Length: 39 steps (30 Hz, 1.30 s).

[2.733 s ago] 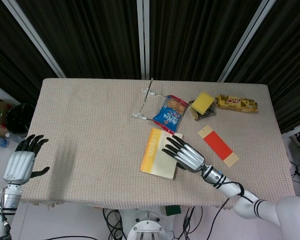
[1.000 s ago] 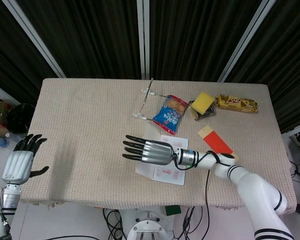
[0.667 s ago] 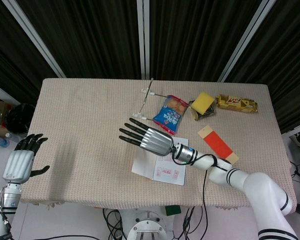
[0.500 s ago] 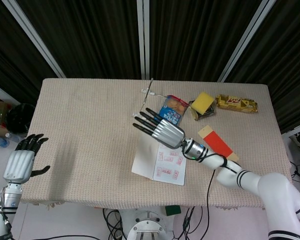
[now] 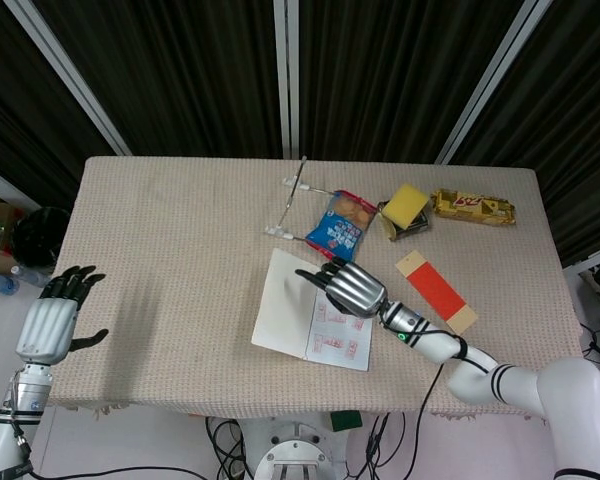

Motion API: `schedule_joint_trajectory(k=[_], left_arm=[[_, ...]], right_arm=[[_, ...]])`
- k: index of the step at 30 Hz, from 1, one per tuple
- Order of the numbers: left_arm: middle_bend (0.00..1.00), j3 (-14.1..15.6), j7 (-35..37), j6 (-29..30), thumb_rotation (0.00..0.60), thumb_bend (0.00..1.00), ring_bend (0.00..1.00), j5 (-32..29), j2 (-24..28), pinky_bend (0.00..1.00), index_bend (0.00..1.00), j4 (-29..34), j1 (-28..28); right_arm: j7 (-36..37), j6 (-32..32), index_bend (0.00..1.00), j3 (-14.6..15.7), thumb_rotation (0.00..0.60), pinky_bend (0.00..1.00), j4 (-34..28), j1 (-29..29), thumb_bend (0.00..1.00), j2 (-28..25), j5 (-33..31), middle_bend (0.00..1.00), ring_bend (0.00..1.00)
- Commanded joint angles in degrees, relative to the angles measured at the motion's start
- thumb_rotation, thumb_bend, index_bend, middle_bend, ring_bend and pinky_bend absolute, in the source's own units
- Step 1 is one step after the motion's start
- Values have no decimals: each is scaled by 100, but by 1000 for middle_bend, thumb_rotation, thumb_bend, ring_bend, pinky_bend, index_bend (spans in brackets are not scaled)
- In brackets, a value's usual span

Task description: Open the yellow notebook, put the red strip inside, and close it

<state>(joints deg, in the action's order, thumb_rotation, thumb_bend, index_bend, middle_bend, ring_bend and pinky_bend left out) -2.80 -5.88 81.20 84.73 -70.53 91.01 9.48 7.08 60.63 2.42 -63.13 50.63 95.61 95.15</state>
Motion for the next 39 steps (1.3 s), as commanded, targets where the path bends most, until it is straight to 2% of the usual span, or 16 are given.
schedule_joint_trajectory(k=[1,6,13,16,20,23,27,32,39], left_arm=[[128,2,-16,-1,600,53,105,-17,13,202,188,21,-6],[128,18,-8,0,600,53,105,-50,10,202,188,18,-29],[128,50,58,23,600,53,106,-59,-11,202,188,-44,-72],[128,63,85,77,600,52,106,-26,-14,202,188,-64,-100],[128,91,94,141,600,53,106,-10,-8,202,188,-69,-154],[128,81,113,151,600,52,106,-23,-30,201,188,-87,-163],[128,52,100,77,600,53,105,-14,-92,202,188,-116,-98],[128,26,48,-6,600,53,106,55,-171,202,188,-119,8],[128,-2,15,-37,600,53,106,25,-129,202,188,-83,44]], right_arm=[[54,-248,34,-55,600,229,-53,160,758,198,-23,319,223],[-30,-561,32,-79,600,220,77,351,755,418,40,311,216],[-65,-369,28,-65,600,216,101,274,722,314,128,311,216],[-92,174,26,-68,600,216,31,53,639,28,236,315,216],[-304,767,44,40,600,216,-142,-402,396,-599,247,324,216],[-683,975,70,270,600,216,-255,-741,220,-1143,292,318,216],[-1276,1062,142,638,600,216,-60,-1094,61,-1596,483,298,204],[-1360,936,159,797,600,175,500,-1408,0,-1542,420,222,125],[-908,820,81,657,600,81,1557,-1737,0,-986,137,113,9]])
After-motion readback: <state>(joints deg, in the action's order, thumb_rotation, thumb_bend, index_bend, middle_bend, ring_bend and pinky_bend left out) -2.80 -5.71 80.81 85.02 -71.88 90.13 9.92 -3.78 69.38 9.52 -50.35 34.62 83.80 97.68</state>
